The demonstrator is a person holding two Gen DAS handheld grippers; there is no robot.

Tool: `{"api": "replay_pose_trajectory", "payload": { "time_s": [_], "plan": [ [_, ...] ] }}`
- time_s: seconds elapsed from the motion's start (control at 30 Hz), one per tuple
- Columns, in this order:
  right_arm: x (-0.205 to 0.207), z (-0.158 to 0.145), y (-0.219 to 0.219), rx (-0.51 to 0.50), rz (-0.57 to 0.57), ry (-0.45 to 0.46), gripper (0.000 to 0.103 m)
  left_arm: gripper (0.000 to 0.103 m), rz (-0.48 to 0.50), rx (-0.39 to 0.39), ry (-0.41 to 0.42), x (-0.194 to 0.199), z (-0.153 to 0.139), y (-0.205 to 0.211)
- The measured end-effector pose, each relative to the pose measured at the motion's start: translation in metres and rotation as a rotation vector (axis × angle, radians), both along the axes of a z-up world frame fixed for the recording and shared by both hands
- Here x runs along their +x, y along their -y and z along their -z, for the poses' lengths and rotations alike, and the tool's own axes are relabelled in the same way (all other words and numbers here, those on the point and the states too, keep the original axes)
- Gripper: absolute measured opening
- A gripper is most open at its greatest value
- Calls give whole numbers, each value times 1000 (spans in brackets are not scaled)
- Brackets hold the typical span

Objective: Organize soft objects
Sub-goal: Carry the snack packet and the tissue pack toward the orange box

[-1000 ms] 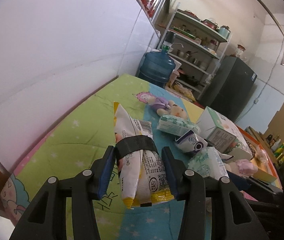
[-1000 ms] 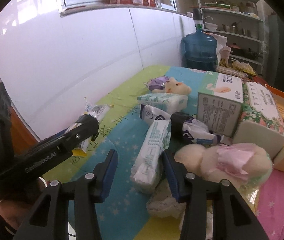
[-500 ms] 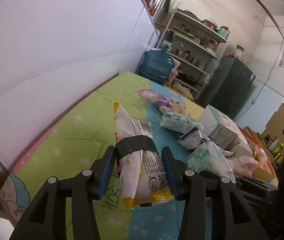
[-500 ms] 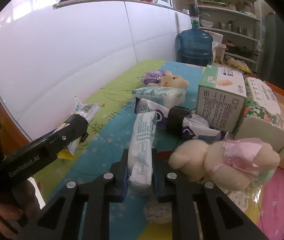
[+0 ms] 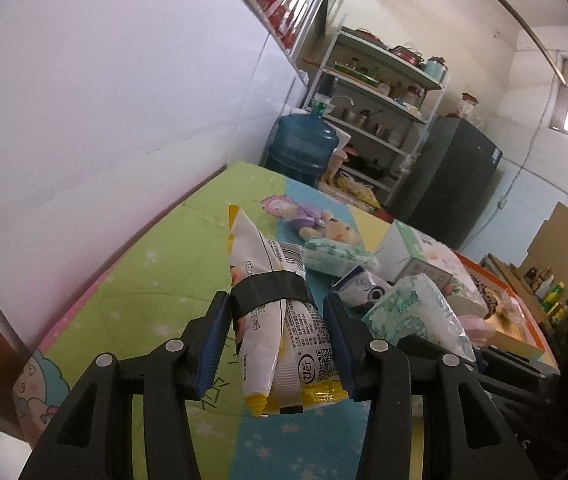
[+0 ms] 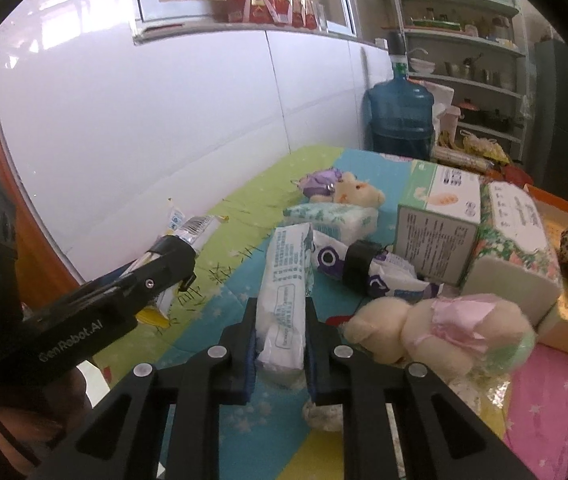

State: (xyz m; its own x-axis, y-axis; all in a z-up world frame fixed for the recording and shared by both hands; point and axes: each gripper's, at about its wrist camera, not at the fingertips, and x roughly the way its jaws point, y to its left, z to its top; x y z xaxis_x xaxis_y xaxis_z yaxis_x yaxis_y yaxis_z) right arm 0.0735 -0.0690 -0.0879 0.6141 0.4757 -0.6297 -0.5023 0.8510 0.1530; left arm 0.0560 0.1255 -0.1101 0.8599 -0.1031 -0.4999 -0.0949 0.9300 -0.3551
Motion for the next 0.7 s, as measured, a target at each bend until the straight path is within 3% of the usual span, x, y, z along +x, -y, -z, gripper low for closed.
{"api": "replay_pose_trajectory", "payload": {
  "time_s": [0.7],
  "plan": [
    [-31,-32,42,49,53,106,19,49,63,91,65,-26,-33,43]
  ]
}}
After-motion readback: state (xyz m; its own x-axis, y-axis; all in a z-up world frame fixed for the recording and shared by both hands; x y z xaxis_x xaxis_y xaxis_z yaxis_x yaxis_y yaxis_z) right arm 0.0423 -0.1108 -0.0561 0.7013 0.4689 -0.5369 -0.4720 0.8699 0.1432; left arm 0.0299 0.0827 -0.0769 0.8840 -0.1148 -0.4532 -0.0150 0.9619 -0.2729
